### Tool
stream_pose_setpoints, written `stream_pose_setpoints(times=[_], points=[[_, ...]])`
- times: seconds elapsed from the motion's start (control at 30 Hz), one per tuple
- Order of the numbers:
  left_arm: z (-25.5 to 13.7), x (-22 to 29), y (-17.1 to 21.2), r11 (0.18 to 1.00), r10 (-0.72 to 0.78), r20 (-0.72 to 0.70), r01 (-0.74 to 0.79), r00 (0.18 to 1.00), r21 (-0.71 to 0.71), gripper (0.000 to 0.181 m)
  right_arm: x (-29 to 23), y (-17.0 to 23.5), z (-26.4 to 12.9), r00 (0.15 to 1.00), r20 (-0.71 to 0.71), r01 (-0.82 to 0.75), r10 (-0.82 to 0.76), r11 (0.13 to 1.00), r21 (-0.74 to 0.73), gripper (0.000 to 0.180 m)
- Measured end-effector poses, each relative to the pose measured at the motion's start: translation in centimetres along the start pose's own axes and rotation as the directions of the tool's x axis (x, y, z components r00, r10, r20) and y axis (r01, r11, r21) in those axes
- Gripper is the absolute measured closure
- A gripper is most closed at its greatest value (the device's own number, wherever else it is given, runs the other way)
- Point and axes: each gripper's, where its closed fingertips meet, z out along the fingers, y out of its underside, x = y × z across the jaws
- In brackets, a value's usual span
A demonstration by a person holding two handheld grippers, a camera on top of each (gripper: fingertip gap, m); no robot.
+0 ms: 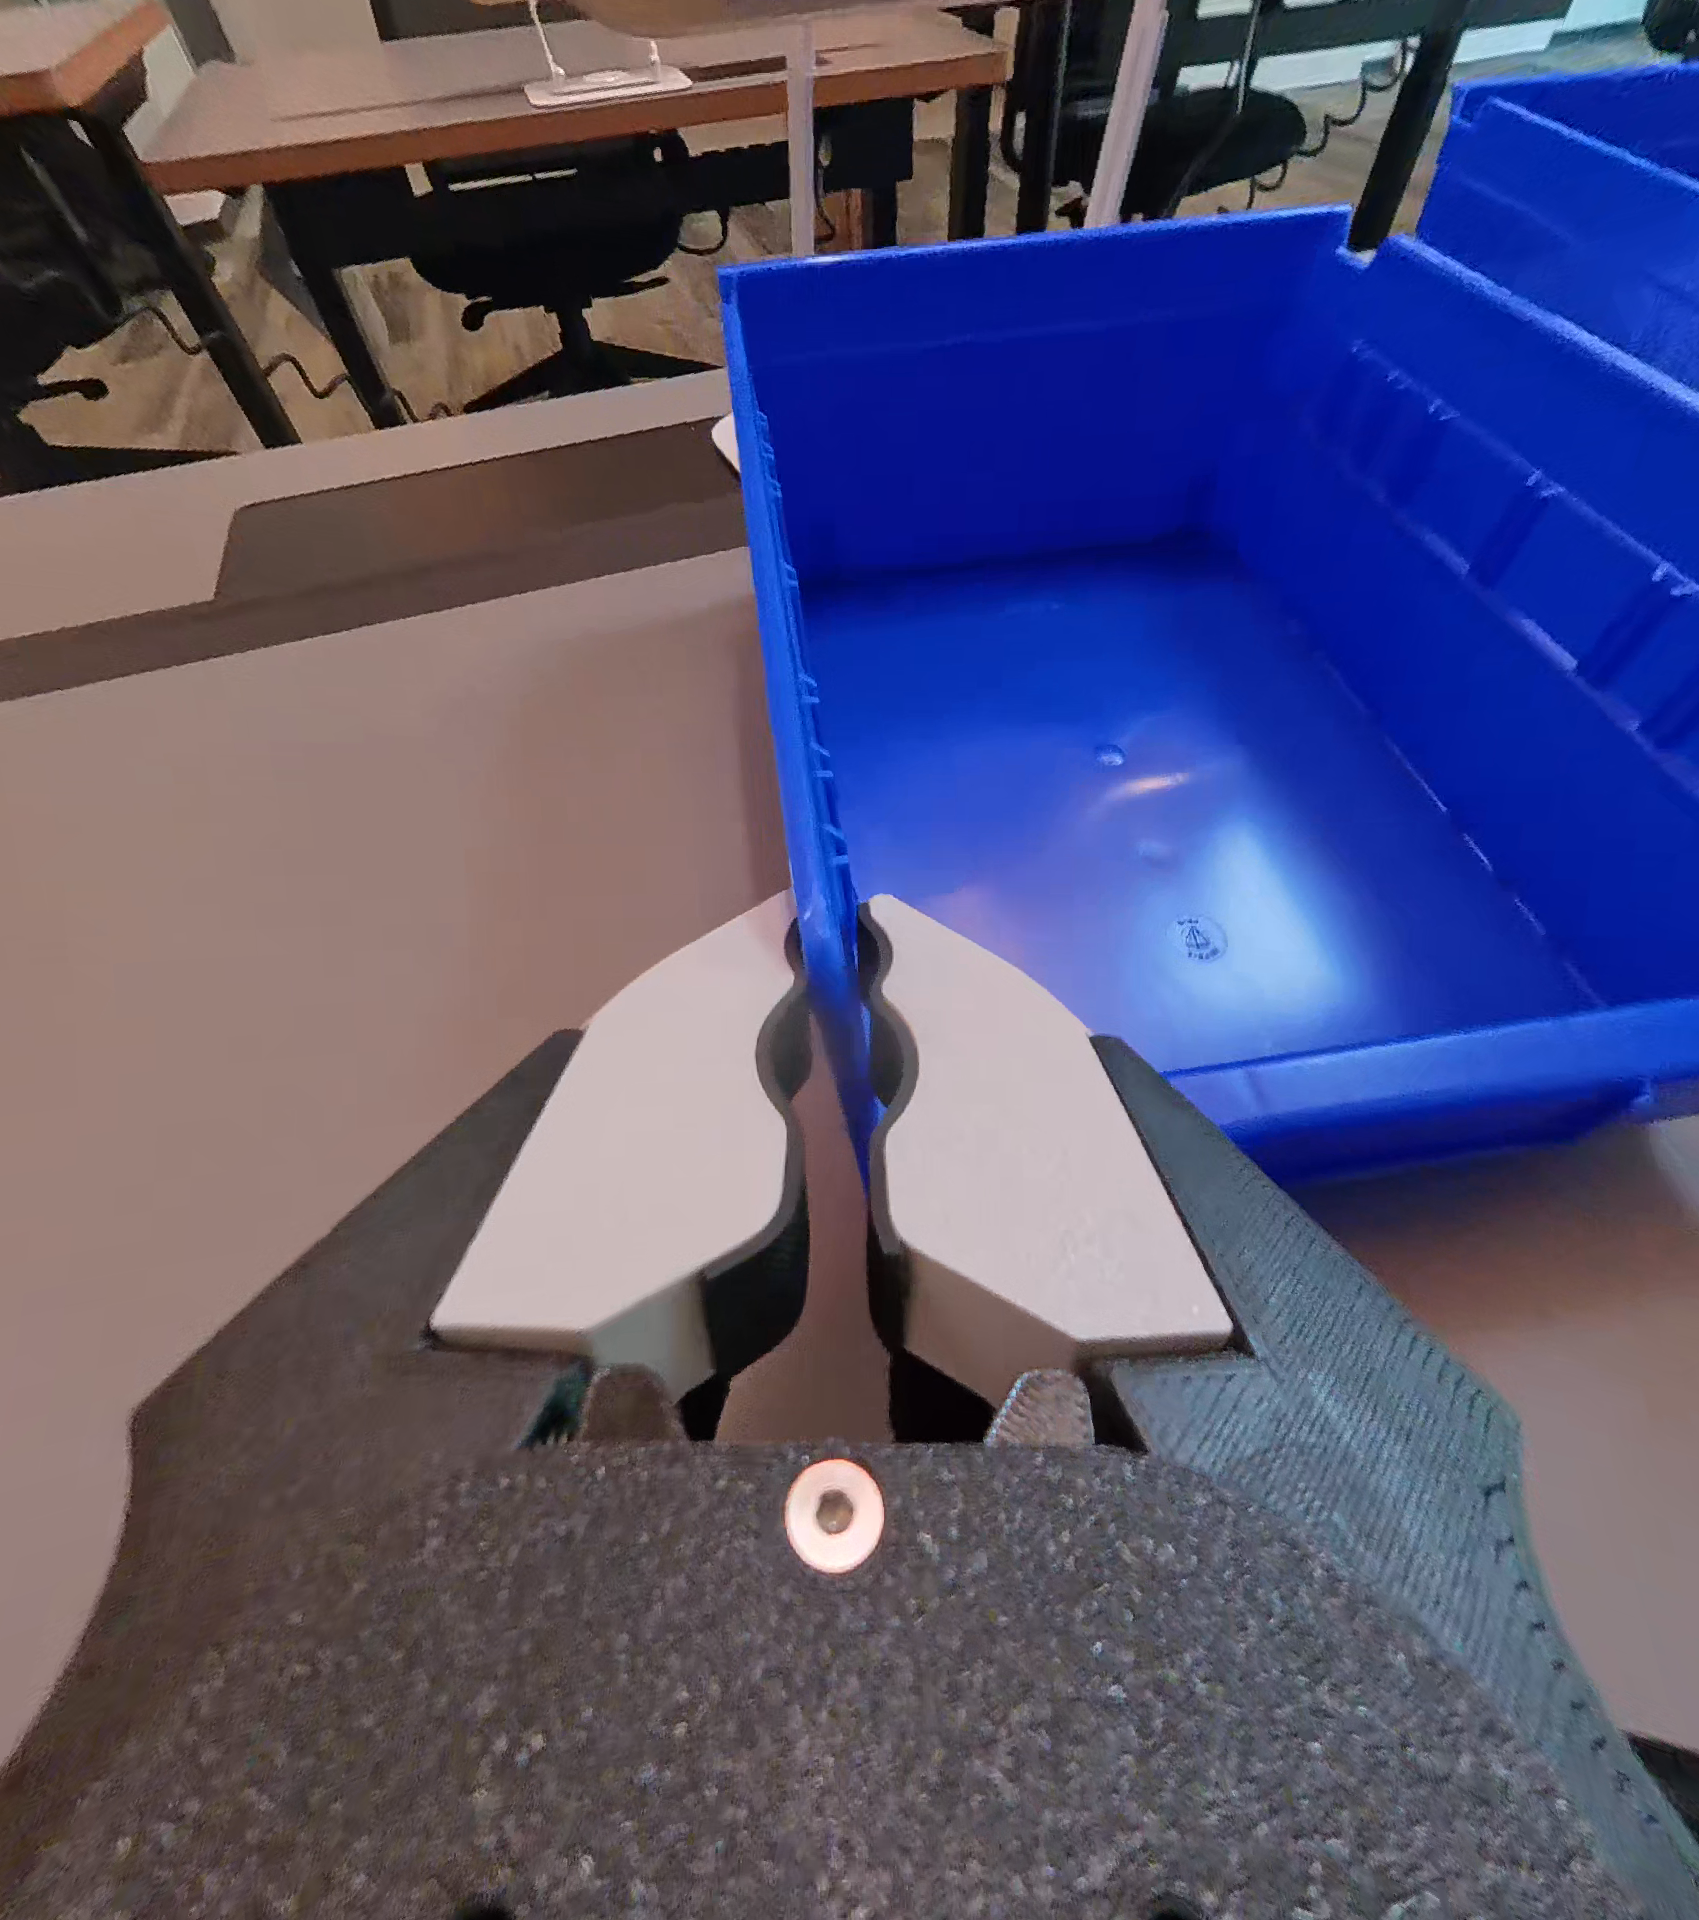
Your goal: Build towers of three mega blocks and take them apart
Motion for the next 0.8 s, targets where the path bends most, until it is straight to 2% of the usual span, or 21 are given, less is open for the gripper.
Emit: stream_pose_setpoints(times=[0.13,0.2,0.23,0.3,0.37,0.4,0.5,0.6,0.7,0.8], points=[[-4.1,-0.6,-3.1,0.983,0.070,0.082,-0.083,0.994,0.167,0.159,-0.9,1.4,-3.1,1.000,0.017,0.023,-0.023,0.999,-0.029,0.173],[-6.8,1.8,-5.7,0.958,0.124,0.030,-0.127,0.992,0.257,0.163,-2.0,2.4,-5.2,0.999,0.037,0.026,-0.025,0.999,-0.031,0.174],[-7.9,4.5,-6.9,0.949,0.161,-0.061,-0.138,0.985,0.284,0.171,-2.7,2.8,-6.3,0.999,0.045,0.031,-0.030,0.999,-0.030,0.173],[-9.5,11.6,-7.9,0.949,0.229,-0.321,-0.137,0.919,0.283,0.176,-4.1,3.6,-8.2,0.998,0.049,0.049,-0.048,0.998,-0.032,0.173],[-9.5,18.8,-6.4,0.975,0.217,-0.561,-0.152,0.799,0.161,0.169,-5.3,4.0,-9.3,0.997,0.060,0.044,-0.043,0.999,-0.020,0.173],[-8.8,21.7,-5.0,0.977,0.207,-0.631,-0.190,0.748,0.095,0.162,-5.7,4.1,-9.6,0.997,0.062,0.042,-0.041,0.999,-0.014,0.173],[-4.8,25.9,-2.6,0.955,0.246,-0.626,-0.294,0.740,0.027,0.154,-6.3,4.0,-9.7,0.997,0.073,0.031,-0.031,1.000,0.006,0.173],[-1.4,27.1,-1.3,0.939,0.266,-0.583,-0.343,0.768,-0.022,0.149,-6.4,3.9,-9.6,0.994,0.094,0.045,-0.047,0.999,0.027,0.170],[0.4,27.6,-0.9,0.909,0.343,-0.535,-0.417,0.772,-0.020,0.147,-6.4,3.3,-9.5,0.991,0.114,0.058,-0.066,0.996,0.073,0.154],[1.6,27.8,-0.9,0.856,0.444,-0.470,-0.516,0.763,-0.030,0.154,-6.7,3.1,-9.2,0.989,0.133,0.056,-0.065,0.996,0.072,0.159]])
